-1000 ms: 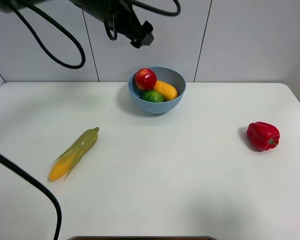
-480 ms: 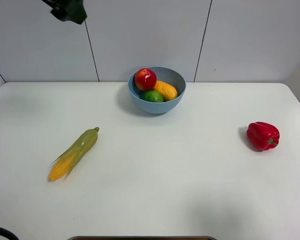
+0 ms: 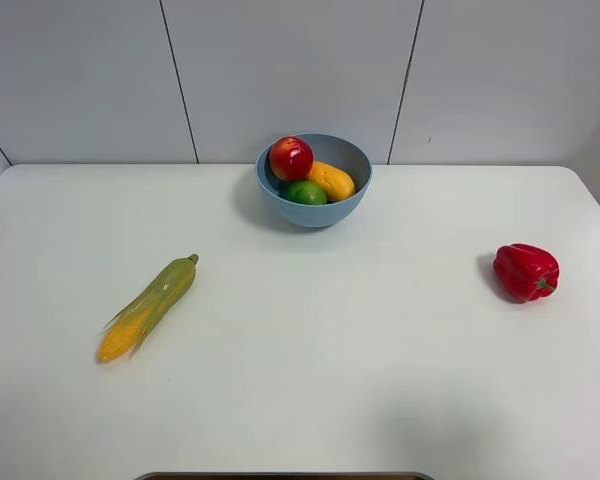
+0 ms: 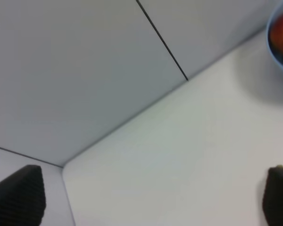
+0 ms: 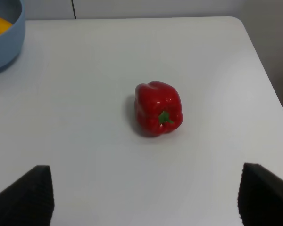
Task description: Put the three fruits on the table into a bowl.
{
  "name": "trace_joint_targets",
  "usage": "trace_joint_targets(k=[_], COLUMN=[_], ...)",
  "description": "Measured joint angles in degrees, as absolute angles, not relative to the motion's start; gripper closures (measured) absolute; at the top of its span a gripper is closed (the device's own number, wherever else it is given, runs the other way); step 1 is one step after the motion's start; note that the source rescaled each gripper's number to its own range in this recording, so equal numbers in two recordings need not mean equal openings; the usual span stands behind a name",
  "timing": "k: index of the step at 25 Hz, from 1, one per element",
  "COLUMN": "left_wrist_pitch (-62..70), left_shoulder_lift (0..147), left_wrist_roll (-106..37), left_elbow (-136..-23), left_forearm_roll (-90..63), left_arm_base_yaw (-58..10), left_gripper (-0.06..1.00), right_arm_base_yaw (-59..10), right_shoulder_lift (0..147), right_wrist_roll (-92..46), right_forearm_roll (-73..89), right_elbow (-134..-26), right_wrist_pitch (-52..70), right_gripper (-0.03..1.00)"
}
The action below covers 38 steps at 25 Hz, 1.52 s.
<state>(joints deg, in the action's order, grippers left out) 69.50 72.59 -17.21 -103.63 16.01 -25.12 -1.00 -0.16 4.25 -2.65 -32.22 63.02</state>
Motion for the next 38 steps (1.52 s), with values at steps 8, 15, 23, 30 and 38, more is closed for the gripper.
trace_joint_targets(k=[8, 15, 23, 30, 38], left_wrist_pitch=[69.7, 69.6, 69.9, 69.9, 63.9], left_shoulder_lift=[57.6, 42.7, 26.9, 19.7, 9.2], left_wrist_roll=[-14.4, -13.6, -12.2, -6.5, -2.0], left_elbow=[-100.4, -92.4, -79.4, -69.1, -52.2], left_forearm_roll=[16.0, 15.5, 3.3, 1.9, 1.8], left_arm_base_yaw=[-25.1, -25.1, -25.1, -25.1, -25.1], left_gripper=[-0.06, -0.06, -0.06, -0.06, -0.06], right_arm_base_yaw=[-1.0, -1.0, -1.0, -1.0, -1.0], right_shoulder_lift=[-0.2, -0.2, -0.2, -0.2, -0.2], right_wrist_roll=[4.3, 4.3, 4.3, 4.3, 4.3], right_forearm_roll=[-2.6, -2.6, -2.6, -2.6, -2.6], right_elbow=[-32.2, -32.2, -32.2, -32.2, -32.2], right_wrist_pitch=[63.0, 63.0, 63.0, 63.0, 63.0], right_gripper=[0.39, 0.39, 0.39, 0.39, 0.39])
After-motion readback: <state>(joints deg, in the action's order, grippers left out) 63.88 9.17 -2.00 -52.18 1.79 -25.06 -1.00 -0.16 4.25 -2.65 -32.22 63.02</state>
